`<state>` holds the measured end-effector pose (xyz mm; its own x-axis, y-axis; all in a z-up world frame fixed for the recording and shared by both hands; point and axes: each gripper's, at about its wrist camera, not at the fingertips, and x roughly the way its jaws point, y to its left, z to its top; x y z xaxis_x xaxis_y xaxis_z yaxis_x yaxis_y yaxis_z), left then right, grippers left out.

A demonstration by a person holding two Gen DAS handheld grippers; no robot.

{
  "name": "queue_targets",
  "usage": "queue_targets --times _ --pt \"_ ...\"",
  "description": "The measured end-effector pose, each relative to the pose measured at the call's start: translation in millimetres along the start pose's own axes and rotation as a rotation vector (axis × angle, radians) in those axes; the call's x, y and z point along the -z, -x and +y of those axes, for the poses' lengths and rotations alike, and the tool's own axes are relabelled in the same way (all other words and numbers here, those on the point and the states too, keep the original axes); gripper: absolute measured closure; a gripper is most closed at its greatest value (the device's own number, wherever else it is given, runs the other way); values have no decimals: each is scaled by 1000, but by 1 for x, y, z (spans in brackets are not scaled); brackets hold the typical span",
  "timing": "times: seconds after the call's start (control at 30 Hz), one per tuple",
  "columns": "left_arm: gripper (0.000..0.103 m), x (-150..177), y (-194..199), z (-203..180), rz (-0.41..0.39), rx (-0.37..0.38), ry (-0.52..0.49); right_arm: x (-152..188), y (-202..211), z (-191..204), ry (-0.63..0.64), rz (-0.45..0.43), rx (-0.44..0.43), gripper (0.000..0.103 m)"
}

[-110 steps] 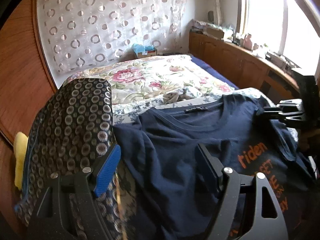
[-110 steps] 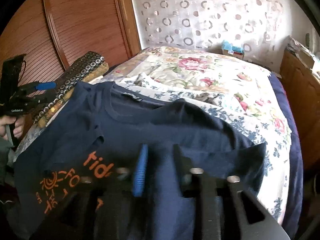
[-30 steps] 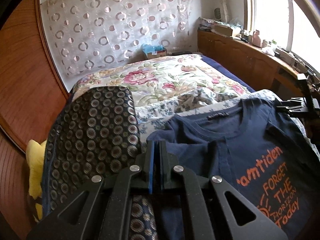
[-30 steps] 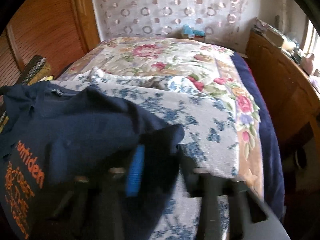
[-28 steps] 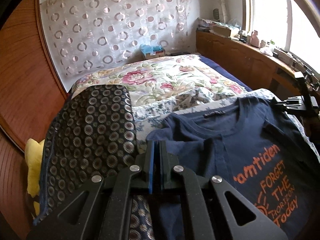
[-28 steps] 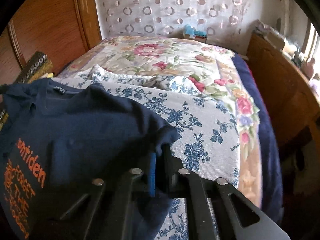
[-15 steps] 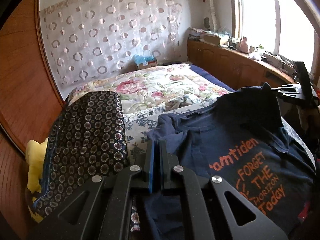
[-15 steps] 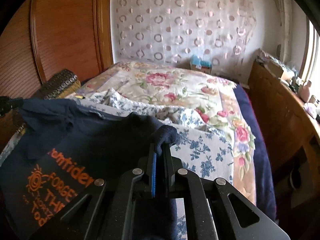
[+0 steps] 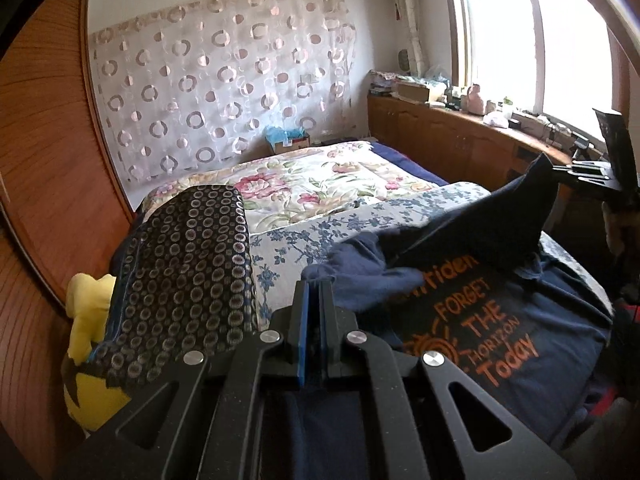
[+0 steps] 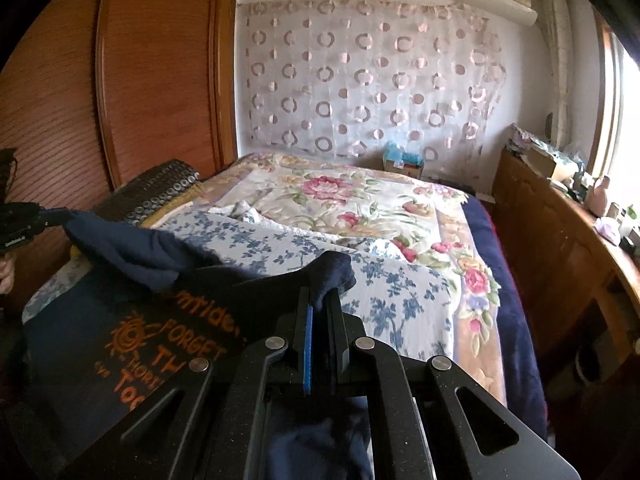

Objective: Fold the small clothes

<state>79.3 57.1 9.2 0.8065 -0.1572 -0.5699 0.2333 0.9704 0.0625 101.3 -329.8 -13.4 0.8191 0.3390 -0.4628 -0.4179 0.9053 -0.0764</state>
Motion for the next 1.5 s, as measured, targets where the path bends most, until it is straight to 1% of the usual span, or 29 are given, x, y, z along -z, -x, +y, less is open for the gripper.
queue_targets --times 0.1,0.17,0.23,0.37,0.47,0.57,0.63,0.73,0.83,0.93,0.97,1.0,1.03,1.07,1.1,1.17,1.2,1.23,1.27,1.3,1.37,1.5 --pt "98 9 18 2 -13 -5 3 16 28 -4 -21 -25 -8 98" --pt "98 13 29 9 -15 -19 7 29 41 -6 -29 -25 -2 98" --pt "98 20 41 18 -17 -17 31 39 46 -7 -31 -9 6 98" --pt "98 38 63 17 -14 -18 29 56 63 -7 -55 21 18 98" --pt "98 49 77 19 -23 -11 51 64 79 -2 -53 47 26 98" --pt "98 62 95 20 -26 -11 80 64 88 3 -43 76 26 98" --pt "98 75 105 20 -15 -21 100 67 97 4 -51 94 20 98" --pt "98 87 108 20 9 -23 112 71 102 4 -66 130 6 98" --pt "98 97 99 19 55 -15 127 75 99 -2 -88 183 31 98" --pt "96 100 92 20 82 -32 141 69 94 -6 -103 187 44 97" --pt "92 101 89 21 84 -40 146 64 95 -8 -108 176 51 91" --pt "83 102 89 21 83 -45 145 59 95 -9 -111 165 60 80" --pt "76 102 87 22 81 -49 142 59 94 -10 -112 158 63 68" --pt "65 102 87 22 78 -47 143 56 93 -11 -108 147 65 65" --pt "59 101 84 23 76 -39 143 54 90 -11 -103 137 69 63" --pt "55 100 78 23 87 -41 130 50 80 -12 -92 128 72 62" --pt "49 99 74 24 90 -42 123 48 72 -13 -87 130 74 60" --pt "44 97 71 25 90 -40 120 47 62 -13 -82 136 74 58" --pt "37 96 68 26 92 -38 119 47 52 -14 -78 143 75 58" --pt "33 94 63 27 96 -34 118 49 39 -15 -73 156 76 58" --pt "30 90 54 30 101 -31 114 50 18 -15 -58 182 80 58" --pt "29 83 34 37 111 -43 113 55 -12 -17 -72 229 63 58"
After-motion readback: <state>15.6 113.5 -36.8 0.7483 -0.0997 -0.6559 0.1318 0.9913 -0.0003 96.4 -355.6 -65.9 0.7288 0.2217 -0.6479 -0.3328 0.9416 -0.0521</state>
